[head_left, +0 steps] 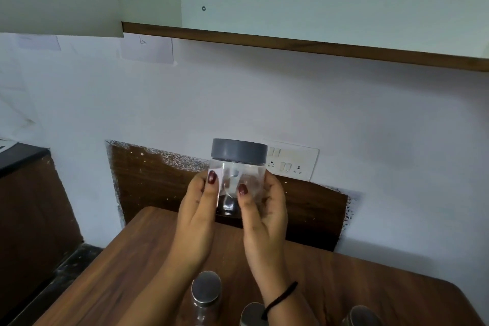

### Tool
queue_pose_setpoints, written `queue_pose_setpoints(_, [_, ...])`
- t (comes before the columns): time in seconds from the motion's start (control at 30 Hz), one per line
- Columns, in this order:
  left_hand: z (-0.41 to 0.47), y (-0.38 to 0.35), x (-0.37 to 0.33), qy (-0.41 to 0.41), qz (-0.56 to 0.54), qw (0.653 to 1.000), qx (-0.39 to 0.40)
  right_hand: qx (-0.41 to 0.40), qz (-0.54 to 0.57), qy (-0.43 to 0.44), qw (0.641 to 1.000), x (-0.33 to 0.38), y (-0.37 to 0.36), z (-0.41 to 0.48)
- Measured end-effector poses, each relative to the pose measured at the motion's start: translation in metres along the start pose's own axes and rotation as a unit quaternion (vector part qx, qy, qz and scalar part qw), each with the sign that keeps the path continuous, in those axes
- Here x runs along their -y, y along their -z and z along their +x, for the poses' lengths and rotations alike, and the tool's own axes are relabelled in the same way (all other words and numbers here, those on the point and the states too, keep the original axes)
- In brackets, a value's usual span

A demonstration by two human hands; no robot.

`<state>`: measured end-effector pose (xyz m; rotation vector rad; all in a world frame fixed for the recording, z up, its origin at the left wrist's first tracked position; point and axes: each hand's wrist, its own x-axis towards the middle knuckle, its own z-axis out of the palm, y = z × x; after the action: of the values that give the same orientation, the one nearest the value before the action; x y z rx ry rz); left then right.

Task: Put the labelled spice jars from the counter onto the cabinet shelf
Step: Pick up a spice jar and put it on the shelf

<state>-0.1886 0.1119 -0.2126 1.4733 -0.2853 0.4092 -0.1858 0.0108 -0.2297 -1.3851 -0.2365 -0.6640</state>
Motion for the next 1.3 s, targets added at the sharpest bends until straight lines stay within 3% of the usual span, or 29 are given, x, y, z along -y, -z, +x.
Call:
queue_pose_setpoints(0.17, [0.003, 0.004, -0.001, 0.091, -0.094, 0.991, 0.011, 0.009, 0.066, -0.041, 0.997, 0.002, 0.01, 0.007])
queue_pose_setpoints(0.4, [0.0, -0.002, 0.001, 0.166, -0.181, 0.968, 0.057, 0.025, 0.036, -0.058, 0.997, 0.0, 0.004, 0.001])
queue_pose_setpoints(0.57, [-0.001, -0.009, 0.002, 0.14, -0.154, 0.978, 0.034, 0.005, 0.023, -0.033, 0.999, 0.0, 0.009, 0.006])
queue_pose_setpoints(0.73, [0.002, -0.009, 0.004, 0.089, -0.05, 0.994, -0.029, 0.02, 0.024, 0.008, 0.999, 0.002, 0.012, 0.01])
queue_pose_setpoints(0.9, [-0.001, -0.007, 0.0, 0.042, 0.012, 0.998, -0.037, 0.031, 0.008, 0.008, 0.999, 0.008, 0.009, 0.01])
queue_pose_setpoints(1.3, [-0.006, -0.014, -0.007, 0.06, 0.022, 0.995, -0.072, 0.044, 0.029, -0.002, 0.999, 0.009, 0.013, 0.012])
